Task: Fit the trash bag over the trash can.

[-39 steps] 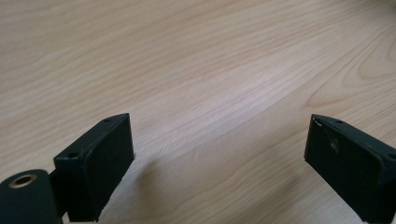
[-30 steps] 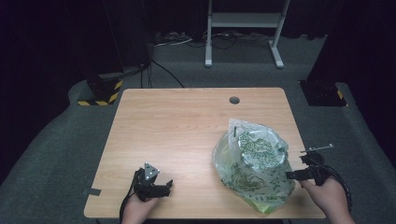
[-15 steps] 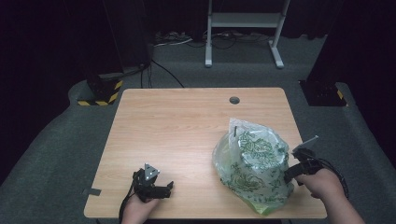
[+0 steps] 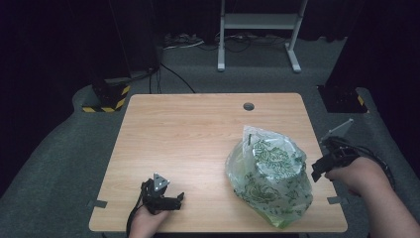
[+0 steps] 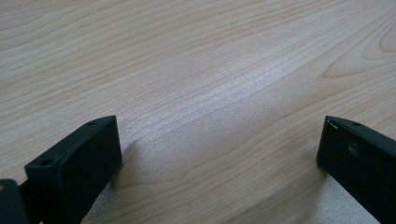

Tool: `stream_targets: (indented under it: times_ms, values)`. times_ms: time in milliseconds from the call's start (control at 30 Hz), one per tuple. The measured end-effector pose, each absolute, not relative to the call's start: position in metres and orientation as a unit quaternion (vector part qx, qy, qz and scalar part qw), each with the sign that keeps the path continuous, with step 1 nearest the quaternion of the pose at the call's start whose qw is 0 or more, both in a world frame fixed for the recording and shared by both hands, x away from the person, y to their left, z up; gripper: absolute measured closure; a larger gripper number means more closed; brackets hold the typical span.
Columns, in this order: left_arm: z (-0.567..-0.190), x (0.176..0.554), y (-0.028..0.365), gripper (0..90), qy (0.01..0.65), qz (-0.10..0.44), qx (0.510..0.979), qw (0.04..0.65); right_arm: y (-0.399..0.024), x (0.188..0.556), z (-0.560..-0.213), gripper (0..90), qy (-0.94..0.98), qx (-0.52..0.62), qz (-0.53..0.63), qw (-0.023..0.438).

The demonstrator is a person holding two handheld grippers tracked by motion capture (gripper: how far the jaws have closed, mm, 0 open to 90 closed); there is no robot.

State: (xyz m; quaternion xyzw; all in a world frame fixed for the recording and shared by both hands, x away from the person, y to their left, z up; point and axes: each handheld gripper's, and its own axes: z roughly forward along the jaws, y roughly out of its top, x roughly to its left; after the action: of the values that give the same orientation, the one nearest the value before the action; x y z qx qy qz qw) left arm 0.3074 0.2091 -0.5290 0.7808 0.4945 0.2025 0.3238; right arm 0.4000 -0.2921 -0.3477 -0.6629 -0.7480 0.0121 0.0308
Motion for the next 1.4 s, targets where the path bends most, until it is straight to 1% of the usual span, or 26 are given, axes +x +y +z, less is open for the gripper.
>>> stream_targets:
  times_ms: [133,267,433,567,700,767,1067,1400]
  values:
    - [-0.529,0.307,0.209,0.2,0.494,0.203,0.781,0.324,-0.274,0.406,-0.319,20.9,-0.753,-0.658,0.011,0.019]
    - [-0.529,0.307,0.209,0.3,0.495,0.203,0.78,0.325,-0.248,0.414,-0.3,22.7,-0.762,-0.648,0.006,0.012]
    - [-0.529,0.307,0.209,0.3,0.494,0.203,0.781,0.325,-0.21,0.426,-0.286,25.0,-0.782,-0.624,0.008,0.005]
    - [-0.529,0.307,0.21,0.3,0.493,0.203,0.782,0.324,-0.186,0.433,-0.285,29.5,-0.796,-0.605,0.007,0.003]
    - [-0.529,0.307,0.21,0.3,0.493,0.202,0.781,0.325,-0.17,0.436,-0.297,37.6,-0.807,-0.591,0.013,0.01]
    - [-0.529,0.306,0.21,0.3,0.493,0.202,0.781,0.325,-0.165,0.436,-0.308,39.1,-0.809,-0.587,0.02,0.016]
    - [-0.529,0.307,0.21,0.3,0.492,0.202,0.782,0.324,-0.158,0.439,-0.355,36.6,-0.813,-0.579,0.046,0.036]
    - [-0.529,0.307,0.21,0.3,0.492,0.202,0.782,0.325,-0.155,0.44,-0.387,36.7,-0.819,-0.569,0.059,0.038]
